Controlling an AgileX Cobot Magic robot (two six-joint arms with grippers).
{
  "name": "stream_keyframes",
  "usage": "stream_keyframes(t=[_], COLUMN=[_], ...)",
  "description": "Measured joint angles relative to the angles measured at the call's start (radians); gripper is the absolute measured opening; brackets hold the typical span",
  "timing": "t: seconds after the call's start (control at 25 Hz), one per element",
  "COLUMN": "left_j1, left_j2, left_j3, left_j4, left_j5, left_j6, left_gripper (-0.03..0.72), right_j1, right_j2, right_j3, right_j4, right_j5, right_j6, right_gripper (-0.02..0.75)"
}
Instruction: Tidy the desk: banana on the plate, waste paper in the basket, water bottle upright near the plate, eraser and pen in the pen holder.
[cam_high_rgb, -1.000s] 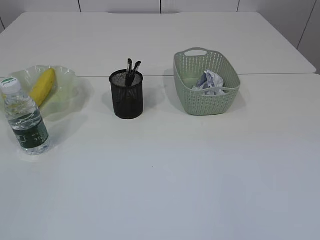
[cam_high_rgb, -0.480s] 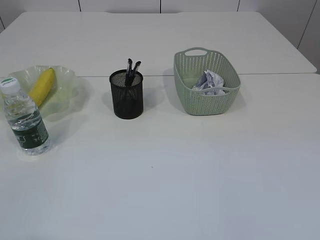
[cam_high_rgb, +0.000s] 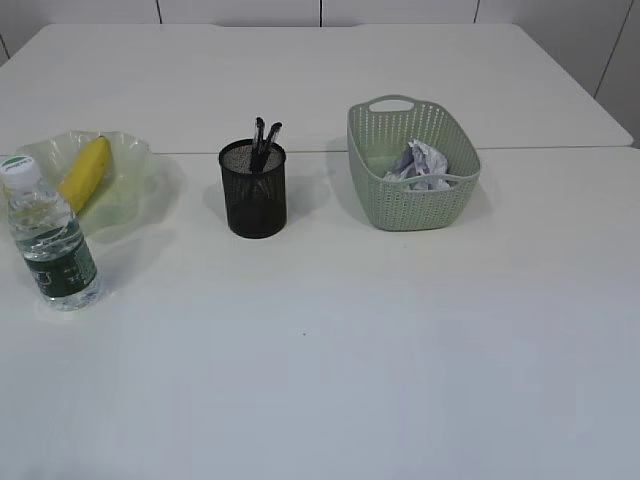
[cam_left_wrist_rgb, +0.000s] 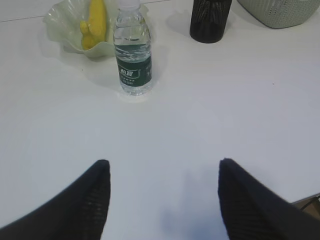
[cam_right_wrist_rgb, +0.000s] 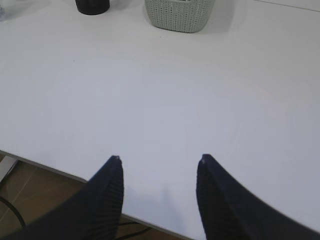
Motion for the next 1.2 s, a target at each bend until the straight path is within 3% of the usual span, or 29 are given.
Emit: stream_keyframes(t=[0.32,0.48,0.64,0.88,1.2], left_j1=[0.0,0.019,0.112,0.277,0.363], left_j2=[0.0,0.0,0.0,0.0,0.0], left_j3=[0.0,0.0,0.0,0.0,0.0], left_j4=[0.0,0.0,0.0,0.0,0.0], left_j5=[-0.001,-0.001,-0.001,-0.001,-0.002], left_j6=[0.0,0.0,0.0,0.0,0.0], left_gripper=[0.487,0.487,0.487,0.486,0.452], right_j1=[-0.009,-0.1,-0.206,-0.222,-0.222], right_j2=[0.0,0.0,0.0,0.0,0.0], right_j3=[0.0,0.0,0.0,0.0,0.0], right_j4=[-0.002,-0.002,-0.004,-0.004,0.003], right_j5=[-0.001,-0.001,-0.002,-0.003,-0.005], right_j6=[-0.001,-0.001,-0.001,-0.001,-0.001], right_gripper=[0.356,0.356,0.356,0.356,0.356])
